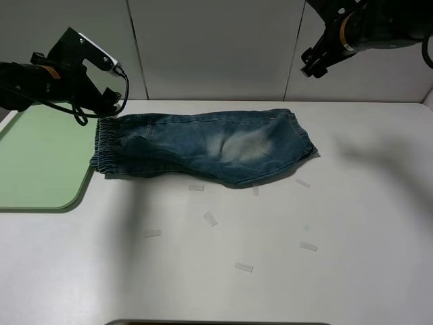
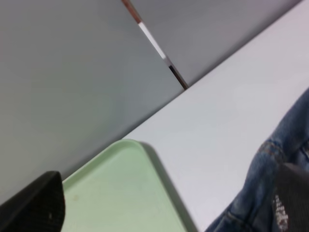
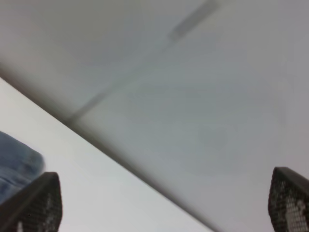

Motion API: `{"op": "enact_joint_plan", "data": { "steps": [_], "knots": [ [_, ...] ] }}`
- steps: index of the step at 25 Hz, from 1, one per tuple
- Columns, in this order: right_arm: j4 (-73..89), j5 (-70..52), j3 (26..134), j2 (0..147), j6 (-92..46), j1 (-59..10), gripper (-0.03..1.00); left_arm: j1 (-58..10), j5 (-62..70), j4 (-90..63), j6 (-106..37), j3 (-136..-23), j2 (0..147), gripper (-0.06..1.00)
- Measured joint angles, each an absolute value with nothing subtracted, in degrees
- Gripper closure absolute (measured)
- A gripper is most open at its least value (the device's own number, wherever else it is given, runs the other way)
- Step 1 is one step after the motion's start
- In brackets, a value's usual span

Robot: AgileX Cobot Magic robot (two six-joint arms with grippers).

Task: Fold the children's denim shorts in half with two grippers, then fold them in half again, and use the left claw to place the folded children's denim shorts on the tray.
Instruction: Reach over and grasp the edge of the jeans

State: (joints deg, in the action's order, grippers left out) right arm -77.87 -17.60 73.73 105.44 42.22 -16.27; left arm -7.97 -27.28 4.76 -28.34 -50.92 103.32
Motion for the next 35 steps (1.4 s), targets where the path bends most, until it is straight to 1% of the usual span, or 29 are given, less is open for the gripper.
{"op": "enact_joint_plan", "data": {
  "steps": [8,12,14,17,18,23,24,25,28,29,30,35],
  "knots": [
    [-69.89,-18.53,73.73,96.37,42.36,-16.27,0.32,-12.1,-28.05,3.98,-26.61,-50.86,91.52,0.1],
    [-63.9,-18.59,73.73,90.93,42.01,-16.91,0.32,-14.52,-21.03,3.98,-18.98,-50.86,82.4,0.1],
    [-61.09,-18.13,73.73,87.85,40.91,-17.28,0.31,-14.67,-17.7,3.98,-14.92,-50.86,77.64,0.1],
    [-57.1,-17.73,73.73,82.14,38.49,-19.03,0.3,-14.67,-14.77,3.98,-13.13,-50.86,73.27,0.09],
    [-56.29,-17.73,73.73,80.71,37.88,-19.73,0.3,-14.67,-12.1,3.98,-12.44,-50.86,68.56,0.07],
    [-54.05,-17.73,73.73,75.71,35.98,-22.76,0.28,-14.67,-1.56,3.92,-11.89,-50.86,55.0,0.04],
    [-53.63,-17.73,73.73,74.85,35.86,-23.43,0.28,-14.67,-1.56,3.92,-11.89,-50.86,55.0,0.04],
    [-53.1,-17.76,73.73,73.89,35.75,-24.1,0.28,-14.67,3.77,3.92,-10.81,-50.86,49.08,0.04],
    [-50.76,-18.4,73.73,71.81,35.3,-26.17,0.28,-14.67,13.97,3.92,-7.74,-50.86,40.22,0.04],
    [-50.02,-19.27,73.73,71.25,34.96,-26.91,0.28,-14.67,13.97,3.92,-7.74,-50.86,40.22,0.04],
    [-49.1,-20.23,73.73,70.93,34.55,-27.64,0.28,-14.67,20.79,3.86,-5.64,-50.86,34.32,0.04],
    [-46.3,-28.39,73.73,70.27,30.94,-30.48,0.28,-14.67,36.88,3.74,-3.11,-50.86,21.37,0.04]
  ]
}}
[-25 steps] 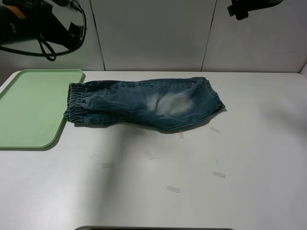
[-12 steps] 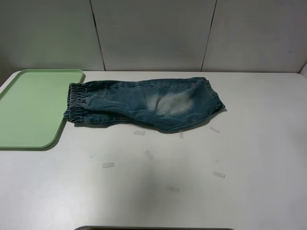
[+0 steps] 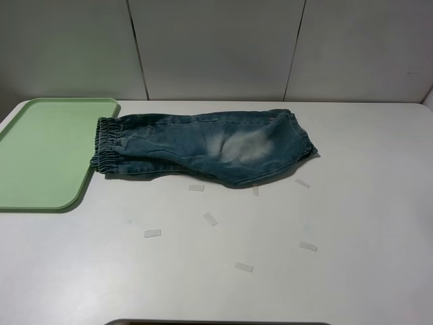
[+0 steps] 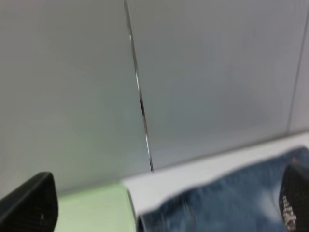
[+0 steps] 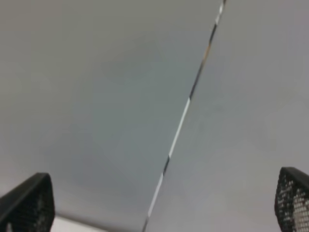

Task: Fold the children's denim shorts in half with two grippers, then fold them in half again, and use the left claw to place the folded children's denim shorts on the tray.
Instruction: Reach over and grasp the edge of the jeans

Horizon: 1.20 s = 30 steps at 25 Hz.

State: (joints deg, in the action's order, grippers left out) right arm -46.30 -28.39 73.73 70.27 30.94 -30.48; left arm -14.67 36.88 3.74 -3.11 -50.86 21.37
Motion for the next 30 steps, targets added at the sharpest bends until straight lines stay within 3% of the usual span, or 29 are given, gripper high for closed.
{"op": "enact_joint_plan", "data": {
  "steps": [10,30],
  "knots": [
    [-37.24,-33.07,73.73,70.27,24.93,-30.62,0.27,-14.67,65.7,3.79,-0.9,-50.86,12.52,0.04],
    [-34.23,-35.71,73.73,70.27,23.44,-30.62,0.27,-15.84,65.2,-5.0,-6.99,-29.59,-0.3,0.05]
  ]
}}
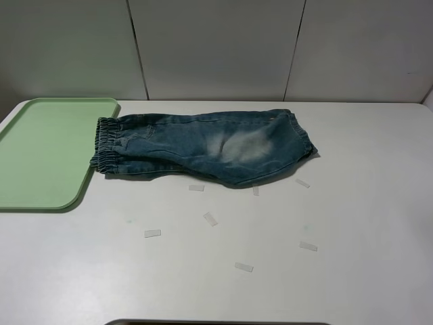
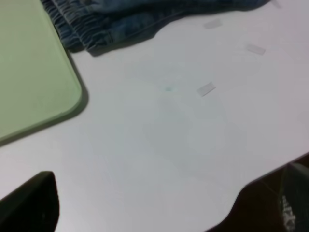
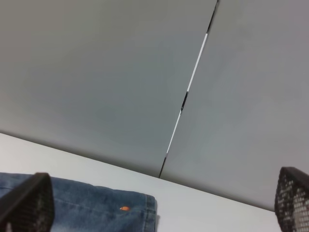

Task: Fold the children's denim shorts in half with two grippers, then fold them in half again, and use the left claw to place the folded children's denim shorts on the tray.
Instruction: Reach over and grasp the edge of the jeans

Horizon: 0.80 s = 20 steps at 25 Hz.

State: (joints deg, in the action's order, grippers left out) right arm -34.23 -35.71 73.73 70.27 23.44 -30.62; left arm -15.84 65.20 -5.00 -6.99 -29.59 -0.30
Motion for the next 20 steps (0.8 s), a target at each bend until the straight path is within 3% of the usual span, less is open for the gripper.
{"op": "enact_joint_plan", "data": {
  "steps": [20],
  "knots": [
    [-29.89,-40.06,73.73,70.27,22.82,-30.62,0.27,-15.75,61.32,-4.84,-7.05,-27.56,-0.3,0.05]
  ]
}}
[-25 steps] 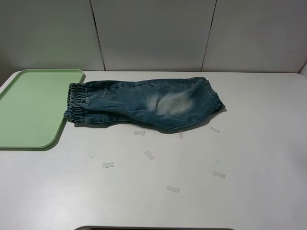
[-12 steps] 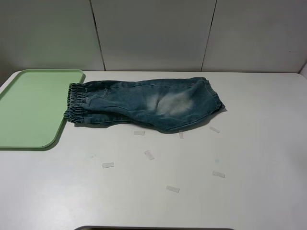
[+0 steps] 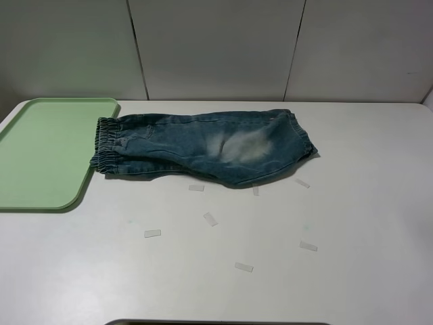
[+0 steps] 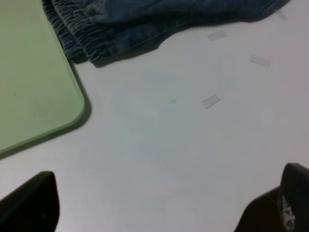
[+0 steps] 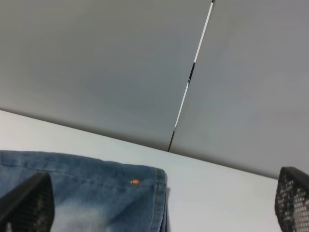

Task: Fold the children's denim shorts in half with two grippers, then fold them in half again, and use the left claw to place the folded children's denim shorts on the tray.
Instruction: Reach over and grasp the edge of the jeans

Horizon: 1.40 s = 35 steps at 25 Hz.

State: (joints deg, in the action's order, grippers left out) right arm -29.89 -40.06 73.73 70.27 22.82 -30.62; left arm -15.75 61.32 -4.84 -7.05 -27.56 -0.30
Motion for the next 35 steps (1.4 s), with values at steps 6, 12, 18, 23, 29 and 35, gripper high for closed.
{"op": "enact_joint_plan", "data": {
  "steps": [6,12,18,23,29,35],
  "knots": [
    [-26.15,-41.15,73.73,70.27,22.56,-30.62,0.27,-10.88,61.32,-4.84,-7.05,-27.56,-0.3,0.05],
    [-21.72,-43.44,73.73,70.27,21.28,-30.62,0.27,-10.44,61.32,-4.84,-7.05,-27.56,-0.3,0.05],
    [-18.3,-48.26,73.73,70.27,20.84,-30.62,0.27,-10.44,61.32,-4.84,-7.05,-27.56,-0.3,0.05],
    [-14.57,-49.05,73.39,70.27,20.7,-30.62,0.27,-10.44,61.31,-4.84,-7.05,-27.56,-0.3,0.05],
    [-12.9,-48.67,67.95,70.52,16.38,-30.16,0.27,-10.44,61.26,-4.84,-7.05,-27.56,-0.3,0.05],
    [-0.71,-41.46,64.8,74.18,8.18,-21.21,0.27,-10.44,61.18,-4.84,-7.05,-27.56,-0.3,0.05]
  ]
}}
